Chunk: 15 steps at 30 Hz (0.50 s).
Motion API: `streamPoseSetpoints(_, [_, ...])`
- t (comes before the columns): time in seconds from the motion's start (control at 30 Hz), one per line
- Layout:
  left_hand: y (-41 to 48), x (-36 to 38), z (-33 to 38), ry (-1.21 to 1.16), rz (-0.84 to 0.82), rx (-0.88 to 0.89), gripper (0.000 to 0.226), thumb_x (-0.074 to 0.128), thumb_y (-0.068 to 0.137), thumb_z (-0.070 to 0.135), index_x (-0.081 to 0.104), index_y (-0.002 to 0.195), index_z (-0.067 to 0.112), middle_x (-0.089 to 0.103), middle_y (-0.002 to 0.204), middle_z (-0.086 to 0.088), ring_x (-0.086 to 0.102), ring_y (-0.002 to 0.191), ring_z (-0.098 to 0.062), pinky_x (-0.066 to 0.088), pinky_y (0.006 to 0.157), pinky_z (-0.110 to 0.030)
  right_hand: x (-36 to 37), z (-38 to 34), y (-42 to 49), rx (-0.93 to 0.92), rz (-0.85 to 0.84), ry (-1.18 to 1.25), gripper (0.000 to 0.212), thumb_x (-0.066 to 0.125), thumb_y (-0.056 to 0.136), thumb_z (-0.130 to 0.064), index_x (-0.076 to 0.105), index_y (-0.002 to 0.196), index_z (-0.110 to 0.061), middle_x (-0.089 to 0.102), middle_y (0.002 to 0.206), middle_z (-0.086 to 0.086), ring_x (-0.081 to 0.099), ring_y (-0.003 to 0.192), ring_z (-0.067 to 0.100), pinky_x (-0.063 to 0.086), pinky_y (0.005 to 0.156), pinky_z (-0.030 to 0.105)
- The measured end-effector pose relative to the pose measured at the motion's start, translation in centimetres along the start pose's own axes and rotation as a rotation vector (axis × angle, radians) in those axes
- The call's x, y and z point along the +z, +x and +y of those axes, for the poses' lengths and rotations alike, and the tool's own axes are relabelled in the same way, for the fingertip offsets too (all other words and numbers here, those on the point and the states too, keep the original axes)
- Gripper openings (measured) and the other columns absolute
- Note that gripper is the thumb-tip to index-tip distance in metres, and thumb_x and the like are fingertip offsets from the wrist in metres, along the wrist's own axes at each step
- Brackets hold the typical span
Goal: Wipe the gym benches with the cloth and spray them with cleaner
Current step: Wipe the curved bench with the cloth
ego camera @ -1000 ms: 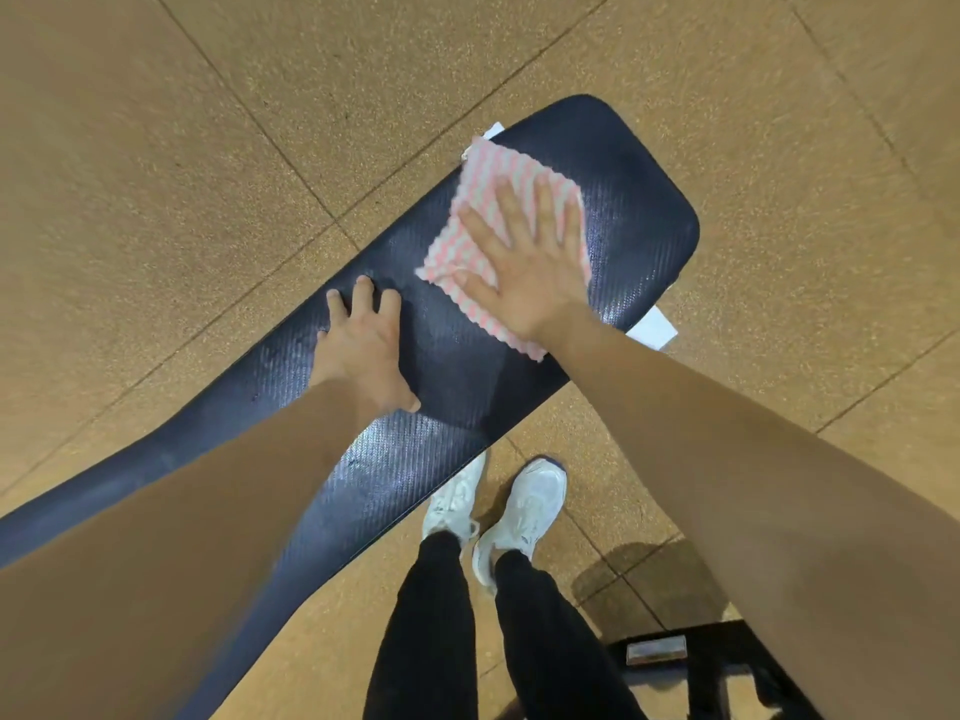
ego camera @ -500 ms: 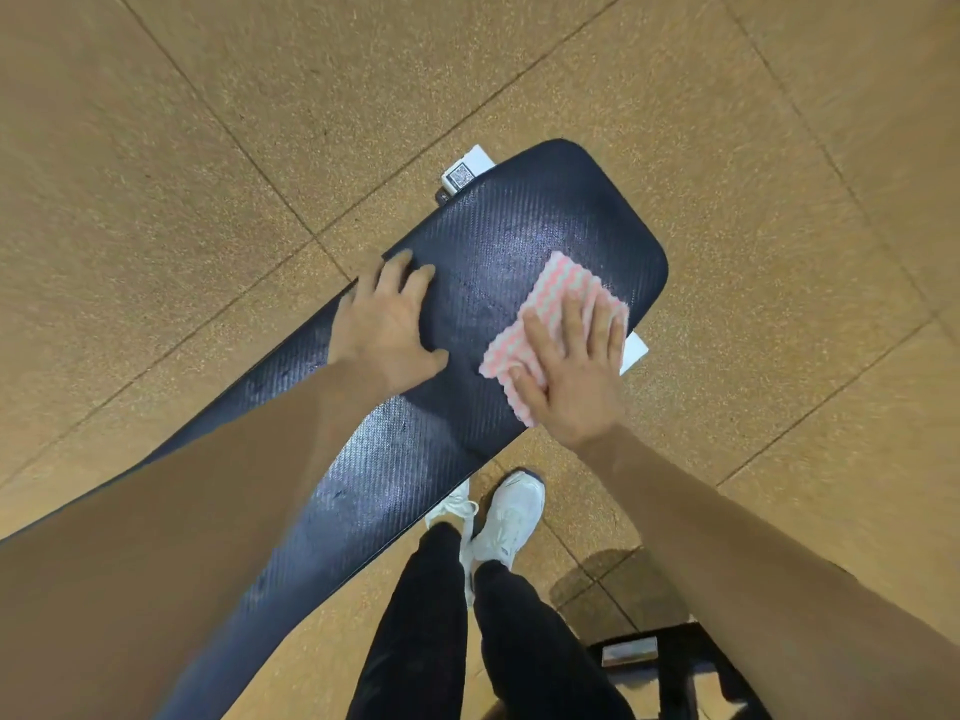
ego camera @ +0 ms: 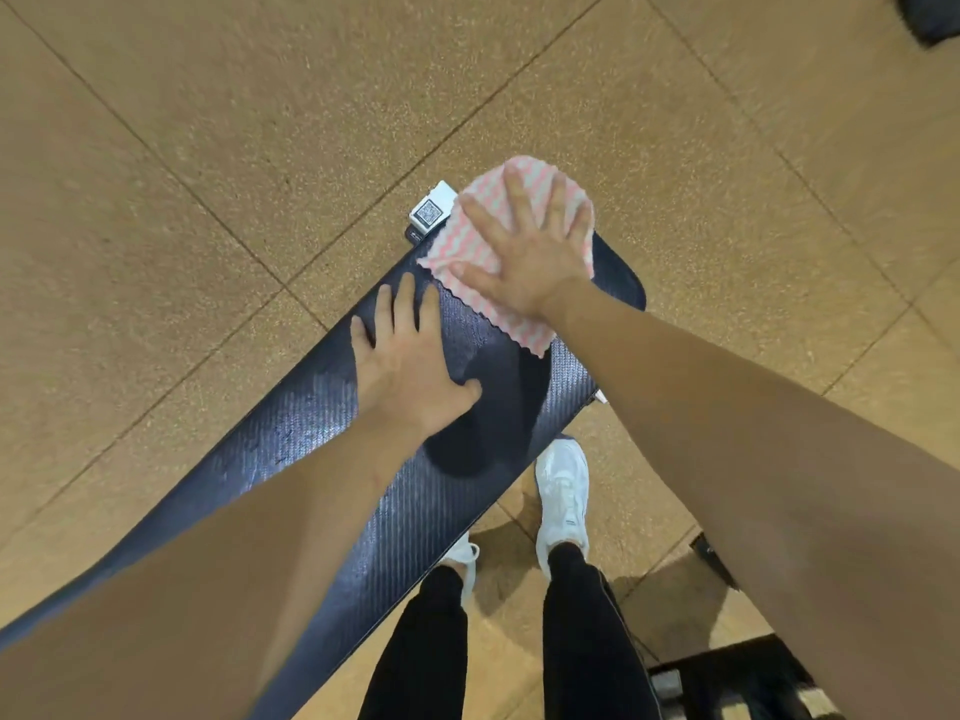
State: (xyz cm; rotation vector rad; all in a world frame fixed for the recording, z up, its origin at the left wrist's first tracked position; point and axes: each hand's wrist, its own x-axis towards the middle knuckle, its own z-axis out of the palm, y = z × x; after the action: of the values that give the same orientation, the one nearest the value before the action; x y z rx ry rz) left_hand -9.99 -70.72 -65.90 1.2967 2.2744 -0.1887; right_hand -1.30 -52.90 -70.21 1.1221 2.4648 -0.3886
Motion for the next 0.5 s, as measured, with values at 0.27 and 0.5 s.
streamPoseSetpoints(0.27, [-0.1, 0.2, 0.3, 0.017, 0.005, -0.012, 0.120, 0.066, 0.070, 0.072, 0.007, 0.161, 0.021, -0.004, 0.170, -0.004, -0.004, 0.157, -0.030, 0.013, 0.124, -0.060, 2.3, 2.0, -3.9, -0.032, 0.102, 0.019, 0.073, 0.004, 0.095, -0.074, -0.010, 0.159, -0.040, -0.015, 0.169, 0.004, -0.017, 0.154, 0.038, -0.005, 0.121, 0.064])
streamPoseSetpoints(0.5, [-0.2, -1.5, 1.4, -0.001, -0.065, -0.031, 0.102, 0.067, 0.082, 0.052, 0.011, 0.160, 0.016, 0.003, 0.170, -0.010, 0.002, 0.156, -0.035, 0.017, 0.125, -0.054, 4.6, 5.5, -9.9, -0.054, 0.075, 0.004, 0.075, 0.009, 0.100, -0.071, -0.011, 0.160, -0.031, -0.016, 0.169, 0.007, -0.019, 0.154, 0.031, 0.000, 0.123, 0.059])
